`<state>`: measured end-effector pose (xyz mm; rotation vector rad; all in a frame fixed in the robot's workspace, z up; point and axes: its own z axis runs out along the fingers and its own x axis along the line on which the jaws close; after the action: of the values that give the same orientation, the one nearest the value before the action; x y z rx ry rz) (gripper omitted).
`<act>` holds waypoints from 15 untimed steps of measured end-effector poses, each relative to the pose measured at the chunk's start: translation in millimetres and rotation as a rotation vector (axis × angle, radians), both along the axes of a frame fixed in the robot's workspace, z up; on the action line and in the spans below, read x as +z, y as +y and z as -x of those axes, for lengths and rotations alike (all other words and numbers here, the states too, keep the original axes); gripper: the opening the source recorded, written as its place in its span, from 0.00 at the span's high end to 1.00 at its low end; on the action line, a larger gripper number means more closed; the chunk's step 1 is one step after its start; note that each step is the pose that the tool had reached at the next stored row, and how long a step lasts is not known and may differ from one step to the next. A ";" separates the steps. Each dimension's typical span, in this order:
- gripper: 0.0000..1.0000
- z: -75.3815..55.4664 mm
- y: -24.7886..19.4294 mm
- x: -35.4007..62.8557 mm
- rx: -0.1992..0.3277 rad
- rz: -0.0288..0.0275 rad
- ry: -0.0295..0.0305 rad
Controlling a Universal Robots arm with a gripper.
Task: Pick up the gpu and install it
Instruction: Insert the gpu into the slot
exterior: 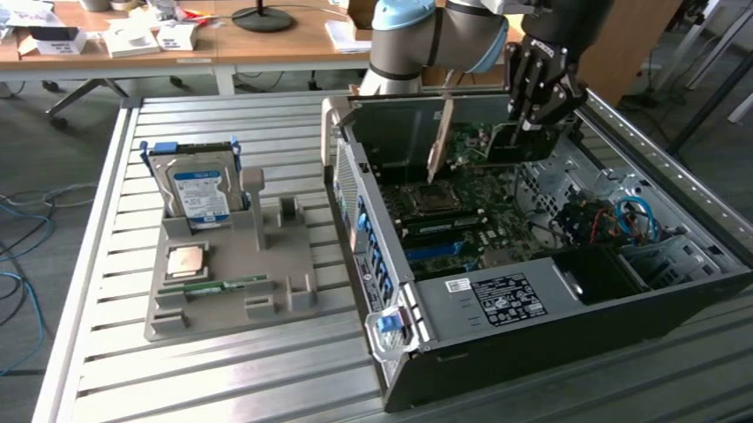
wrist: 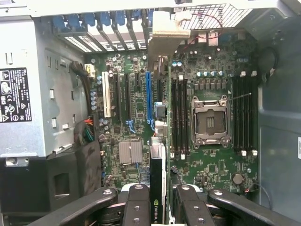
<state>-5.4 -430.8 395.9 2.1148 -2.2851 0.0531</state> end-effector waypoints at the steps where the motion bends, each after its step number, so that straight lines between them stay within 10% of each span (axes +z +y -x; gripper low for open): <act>1: 0.74 0.0 0.0 -1.3 0.000 0.0001 0.0000; 15: 0.74 2.3 0.0 -12.9 0.000 0.0031 0.0001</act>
<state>-7.7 -430.8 383.0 2.1135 -2.2833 0.0565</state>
